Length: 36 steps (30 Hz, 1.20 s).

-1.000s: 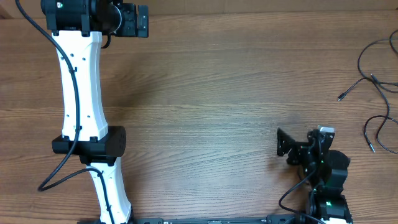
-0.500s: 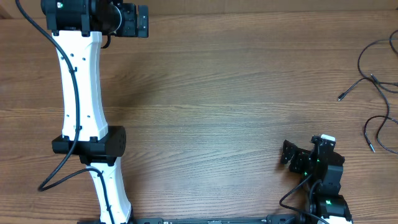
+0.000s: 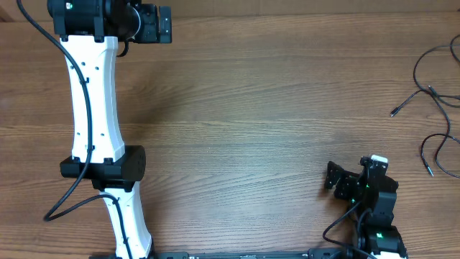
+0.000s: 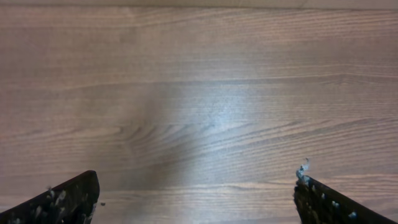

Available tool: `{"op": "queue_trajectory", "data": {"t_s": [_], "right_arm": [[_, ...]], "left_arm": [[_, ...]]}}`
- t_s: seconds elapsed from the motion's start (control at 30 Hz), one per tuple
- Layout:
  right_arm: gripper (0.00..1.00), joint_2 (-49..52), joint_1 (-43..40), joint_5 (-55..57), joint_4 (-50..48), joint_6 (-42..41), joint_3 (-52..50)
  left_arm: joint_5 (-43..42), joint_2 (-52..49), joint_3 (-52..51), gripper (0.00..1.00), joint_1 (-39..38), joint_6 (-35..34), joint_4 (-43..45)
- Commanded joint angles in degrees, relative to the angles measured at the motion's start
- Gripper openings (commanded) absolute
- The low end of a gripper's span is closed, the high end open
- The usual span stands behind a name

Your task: Untangle cables

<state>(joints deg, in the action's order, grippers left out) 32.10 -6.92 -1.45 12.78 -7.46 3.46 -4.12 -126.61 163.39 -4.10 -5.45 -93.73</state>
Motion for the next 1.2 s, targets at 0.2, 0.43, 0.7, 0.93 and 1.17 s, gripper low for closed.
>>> {"op": "queue_trajectory", "data": {"t_s": [0.2,0.43,0.7,0.93,1.17], "right_arm": [[1.00,-16.57,6.75,0.50,-0.44,0.26,0.24],[1.00,-29.35,9.20,0.50,-0.44,0.26,0.24],[1.00,-31.98,9.22,0.50,-0.42,0.26,0.24],[1.00,-31.93,9.20,0.52,-0.42,0.26,0.24],[1.00,-31.93,9.20,0.52,-0.42,0.26,0.24]], "left_arm": [[-0.42,1.27,0.57,0.99,-0.07,-1.44,-0.44],[-0.44,1.27,0.57,1.00,-0.07,-1.44,-0.85],[-0.39,1.27,0.57,1.00,-0.04,-1.42,-0.92],[-0.39,1.27,0.57,1.00,-0.04,-1.42,-0.92],[-0.39,1.27,0.57,1.00,-0.04,-1.42,-0.92]]}}
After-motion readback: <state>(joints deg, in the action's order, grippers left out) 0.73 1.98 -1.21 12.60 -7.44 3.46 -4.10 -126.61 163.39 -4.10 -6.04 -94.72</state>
